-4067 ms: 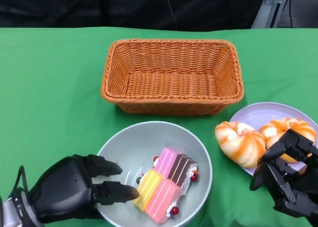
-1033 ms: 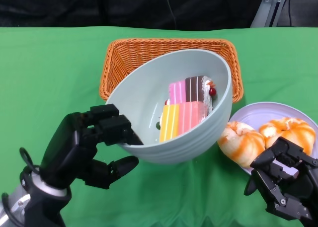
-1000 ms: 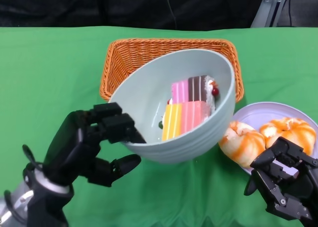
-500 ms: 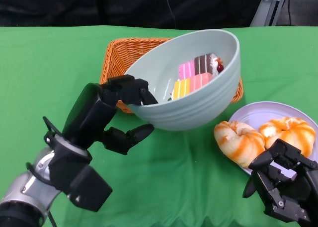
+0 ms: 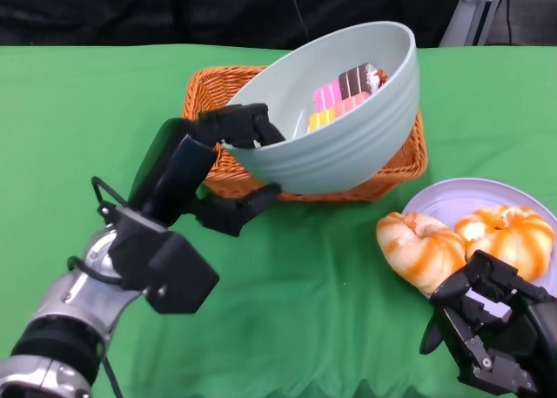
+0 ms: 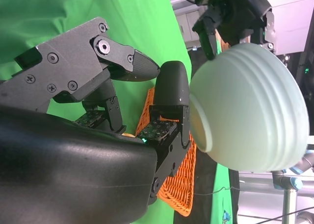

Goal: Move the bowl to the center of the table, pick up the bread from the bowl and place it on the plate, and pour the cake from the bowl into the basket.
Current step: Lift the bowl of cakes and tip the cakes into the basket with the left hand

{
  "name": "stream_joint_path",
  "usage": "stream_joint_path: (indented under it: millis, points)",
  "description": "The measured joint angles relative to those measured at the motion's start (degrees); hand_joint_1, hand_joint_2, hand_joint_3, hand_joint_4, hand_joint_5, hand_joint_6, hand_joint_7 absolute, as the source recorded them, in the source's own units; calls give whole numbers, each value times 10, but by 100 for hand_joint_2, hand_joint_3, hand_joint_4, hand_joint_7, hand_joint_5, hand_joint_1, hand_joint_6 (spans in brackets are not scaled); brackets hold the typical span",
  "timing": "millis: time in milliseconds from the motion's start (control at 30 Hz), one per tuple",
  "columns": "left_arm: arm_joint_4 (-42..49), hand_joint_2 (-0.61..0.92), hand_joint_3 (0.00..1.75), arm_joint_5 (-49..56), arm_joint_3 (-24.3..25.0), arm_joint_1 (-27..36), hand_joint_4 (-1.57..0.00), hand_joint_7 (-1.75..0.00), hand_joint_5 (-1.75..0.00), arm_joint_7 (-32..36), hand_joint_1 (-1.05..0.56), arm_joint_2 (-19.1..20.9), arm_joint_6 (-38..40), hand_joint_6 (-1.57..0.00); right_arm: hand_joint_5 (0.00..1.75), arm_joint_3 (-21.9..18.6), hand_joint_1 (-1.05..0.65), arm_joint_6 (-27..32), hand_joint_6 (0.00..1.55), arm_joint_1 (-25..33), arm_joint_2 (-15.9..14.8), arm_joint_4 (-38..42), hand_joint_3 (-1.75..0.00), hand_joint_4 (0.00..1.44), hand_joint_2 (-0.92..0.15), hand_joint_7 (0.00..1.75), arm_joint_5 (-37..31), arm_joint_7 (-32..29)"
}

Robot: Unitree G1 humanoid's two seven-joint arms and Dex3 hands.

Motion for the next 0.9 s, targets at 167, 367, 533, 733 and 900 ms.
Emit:
stream_joint_path:
  millis: [167,367,533,733,900]
  points:
    - [18,64,100,0,3,-12,-68,-129,-165,1,-1,-9,5,-75,159,0,-13,-13,59,-5,1,17,-83,69,-65,135,-1,0]
    - [29,72,88,1,5,-34,-68,-129,-163,7,-3,-22,12,-74,161,1,-14,-32,60,-13,2,37,-82,69,-66,135,-5,1]
    - [43,75,86,-13,14,-47,-67,-133,-165,4,-3,-38,20,-72,162,2,-13,-49,60,-16,2,52,-83,70,-65,137,-11,1]
    - [61,78,82,-39,27,-72,-66,-138,-167,-19,-7,-56,28,-67,161,5,-12,-52,59,-18,2,62,-85,70,-65,137,-14,0]
    - [70,81,76,-67,39,-93,-71,-134,-160,-34,-6,-76,48,-70,162,8,-15,-63,59,-22,3,68,-86,70,-63,138,-25,-3]
